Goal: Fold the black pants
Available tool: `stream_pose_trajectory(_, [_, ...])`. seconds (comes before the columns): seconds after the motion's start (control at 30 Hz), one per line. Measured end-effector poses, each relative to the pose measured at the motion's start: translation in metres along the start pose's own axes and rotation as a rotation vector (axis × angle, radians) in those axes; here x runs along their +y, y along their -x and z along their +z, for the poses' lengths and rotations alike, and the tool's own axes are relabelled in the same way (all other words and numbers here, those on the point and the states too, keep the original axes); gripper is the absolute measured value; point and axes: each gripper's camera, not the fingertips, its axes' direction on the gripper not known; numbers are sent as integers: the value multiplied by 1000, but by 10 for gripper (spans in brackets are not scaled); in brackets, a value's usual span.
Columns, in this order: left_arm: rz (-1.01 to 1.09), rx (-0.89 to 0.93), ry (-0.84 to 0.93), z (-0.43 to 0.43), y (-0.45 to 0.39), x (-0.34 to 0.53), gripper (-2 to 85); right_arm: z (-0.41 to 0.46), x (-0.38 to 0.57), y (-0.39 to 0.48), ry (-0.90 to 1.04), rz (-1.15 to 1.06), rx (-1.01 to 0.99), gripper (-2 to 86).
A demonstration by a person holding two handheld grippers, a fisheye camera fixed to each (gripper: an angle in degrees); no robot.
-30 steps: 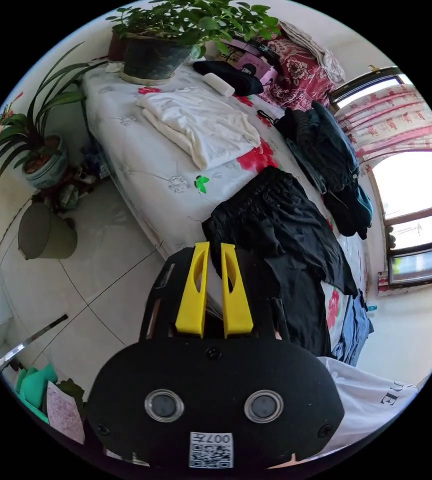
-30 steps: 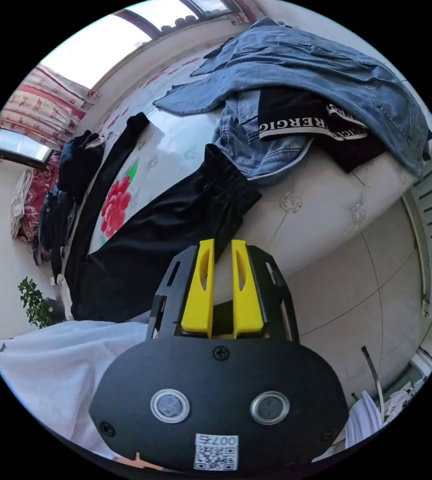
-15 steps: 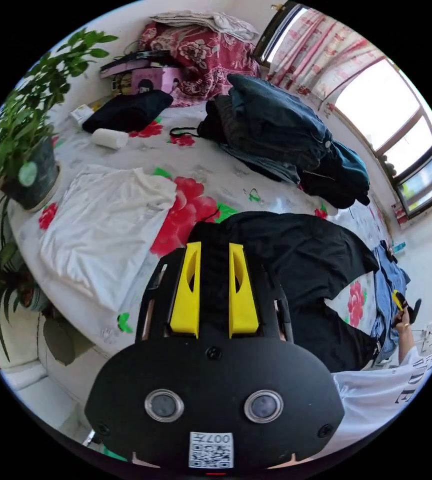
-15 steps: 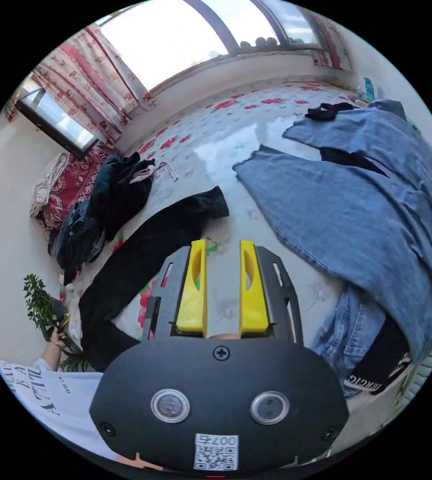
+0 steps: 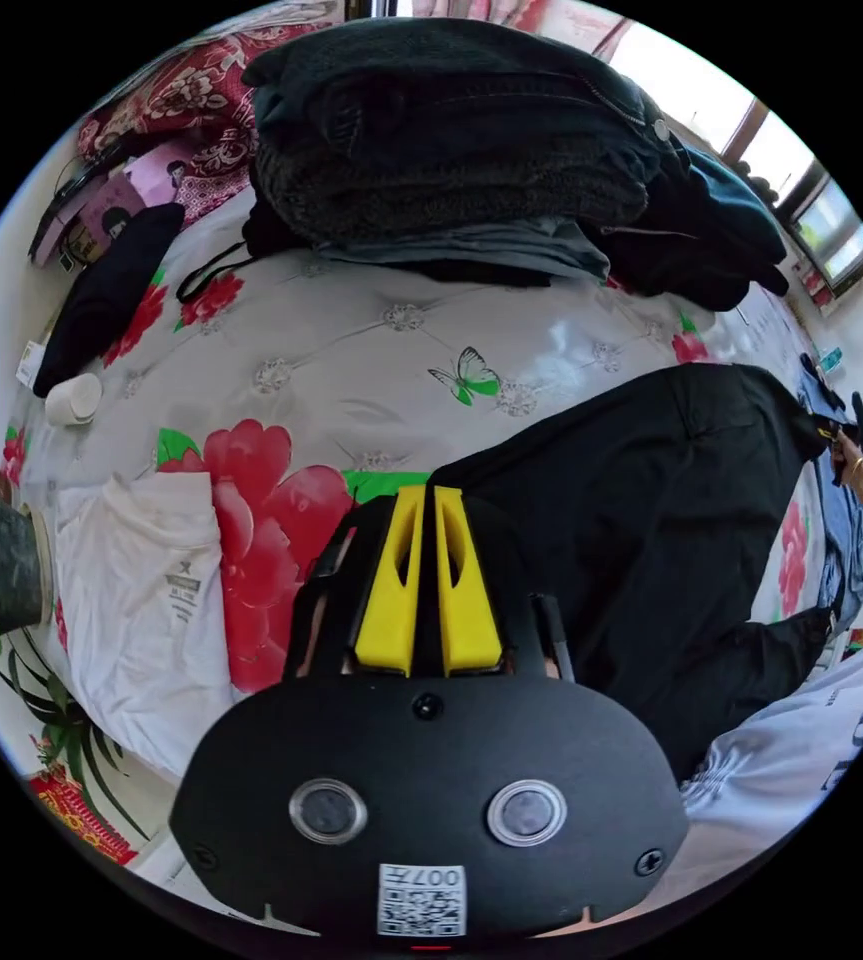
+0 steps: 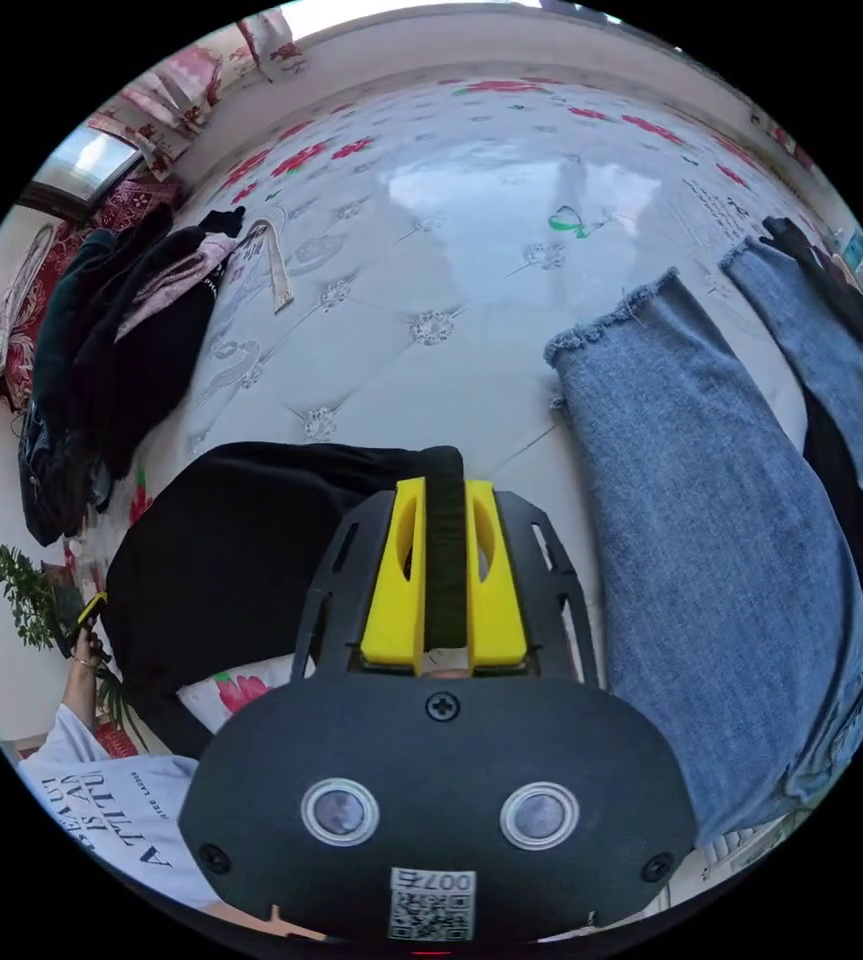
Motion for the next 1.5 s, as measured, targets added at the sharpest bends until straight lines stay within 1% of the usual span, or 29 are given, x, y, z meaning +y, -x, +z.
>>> stream_pose_trajectory(0.07, [-36,43,1,-3,6,4,-5,-36,11,7,-108,-30,-20,17])
stream_pose_trajectory(0.1, [-47,59,-34,-12,9,7,-7,-50,16,8,-147,-37,-31,13])
stream_pose_trajectory(0.13, [-53,69,-57,-18,10,10,-7,-80,27,8,-228,-54,-69,7])
stream_pose_trajectory(0.17, [-65,96,-102,-32,12,15,-8,-113,41,8,-309,-75,-117,4])
stream_pose_trajectory(0.2, [-69,122,-152,-48,13,23,-8,-130,49,7,-347,-84,-135,2])
stream_pose_trajectory(0.27, [-57,161,-223,-74,13,38,-8,-191,91,6,-465,-143,-192,-1])
stream_pose_trajectory(0.3, [-41,180,-272,-93,13,51,-8,-205,103,5,-488,-155,-196,-1])
stream_pose_trajectory(0.37, [-14,204,-339,-122,11,74,-8,-255,160,2,-580,-217,-193,-2])
stream_pose_trajectory(0.4, [-1,219,-380,-141,11,92,-8,-265,176,0,-598,-227,-190,-2])
stream_pose_trajectory(0.47, [29,240,-439,-166,9,124,-8,-297,242,-13,-649,-245,-189,-2])
stream_pose_trajectory(0.5, [46,251,-464,-179,8,146,-8,-302,259,-18,-661,-244,-190,-2])
stream_pose_trajectory(0.57, [72,259,-484,-193,5,181,-8,-315,329,-39,-683,-225,-199,-3])
stream_pose_trajectory(0.63, [92,258,-467,-198,1,216,-8,-313,380,-57,-677,-194,-210,-3])
stream_pose_trajectory(0.7, [91,202,-381,-187,-4,256,-8,-302,428,-73,-645,-173,-209,-3])
stream_pose_trajectory(0.77, [76,166,-279,-165,-6,279,-8,-270,481,-94,-525,-117,-195,-3])
stream_pose_trajectory(0.8, [57,164,-212,-145,-7,292,-8,-260,493,-100,-490,-96,-193,-3])
stream_pose_trajectory(0.83, [48,166,-177,-134,-7,297,-8,-236,512,-110,-408,-52,-186,-3])
stream_pose_trajectory(0.87, [29,167,-106,-112,-6,305,-8,-213,527,-119,-322,-11,-173,-3])
stream_pose_trajectory(0.9, [13,165,-37,-91,-6,310,-8,-202,533,-123,-283,7,-169,-3])
stream_pose_trajectory(0.97, [-3,138,29,-70,-7,312,-8,-172,549,-131,-176,43,-139,-3])
stream_pose_trajectory(1.1, [1,131,43,-62,-5,292,-8,-180,550,-136,-197,34,-120,-2])
stream_pose_trajectory(1.23, [85,102,26,-71,-17,275,-7,-241,541,-128,-330,-91,-95,-1])
stream_pose_trajectory(1.33, [117,47,71,-60,-27,277,-7,-277,558,-122,-450,-186,-44,1])
stream_pose_trajectory(1.37, [121,35,98,-51,-29,280,-7,-276,569,-127,-464,-181,-28,2])
stream_pose_trajectory(1.4, [120,24,109,-45,-30,283,-6,-270,574,-131,-457,-165,-24,4])
stream_pose_trajectory(1.5, [77,10,76,-41,-29,285,-3,-216,601,-171,-288,26,-83,16])
